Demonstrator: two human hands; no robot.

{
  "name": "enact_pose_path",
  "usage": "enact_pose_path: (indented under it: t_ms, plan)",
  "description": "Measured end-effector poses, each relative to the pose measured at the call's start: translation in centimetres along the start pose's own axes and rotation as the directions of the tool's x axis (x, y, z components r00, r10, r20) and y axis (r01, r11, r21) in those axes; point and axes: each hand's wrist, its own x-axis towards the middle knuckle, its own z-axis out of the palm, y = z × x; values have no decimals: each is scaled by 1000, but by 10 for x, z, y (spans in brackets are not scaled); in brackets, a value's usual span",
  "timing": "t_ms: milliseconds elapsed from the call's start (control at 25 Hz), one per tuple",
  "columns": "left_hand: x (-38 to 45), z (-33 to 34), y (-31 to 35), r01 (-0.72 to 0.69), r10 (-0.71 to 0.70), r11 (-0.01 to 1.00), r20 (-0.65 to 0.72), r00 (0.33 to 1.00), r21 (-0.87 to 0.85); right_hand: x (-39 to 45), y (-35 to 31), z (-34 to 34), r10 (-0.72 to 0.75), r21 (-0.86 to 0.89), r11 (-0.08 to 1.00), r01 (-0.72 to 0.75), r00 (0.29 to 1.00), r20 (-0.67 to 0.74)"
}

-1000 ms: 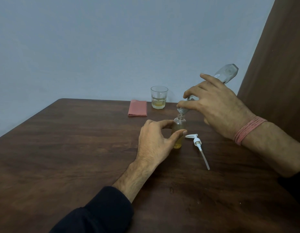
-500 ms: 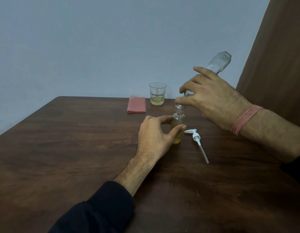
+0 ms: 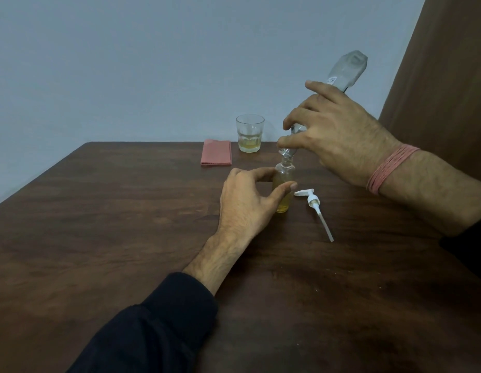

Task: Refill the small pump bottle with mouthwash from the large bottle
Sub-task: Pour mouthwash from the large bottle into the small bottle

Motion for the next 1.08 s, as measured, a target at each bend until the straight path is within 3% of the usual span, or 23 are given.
enact_pose_path:
  t_ms: [640,960,1080]
  plan:
    - [-1,2,0,10,-10,1000,-13,1000,5,2,-8,-7,-6,-51,999,6,1000,-12]
    - [-1,3,-1,10,-9,1000,-16,1000,15,-3,-11,-4,81,-20,997,-81,997,-15]
    - [-1,4,-3,-8,8,1000,-11,1000,23,-15,-17,3,213,104,973,-206,975,-61]
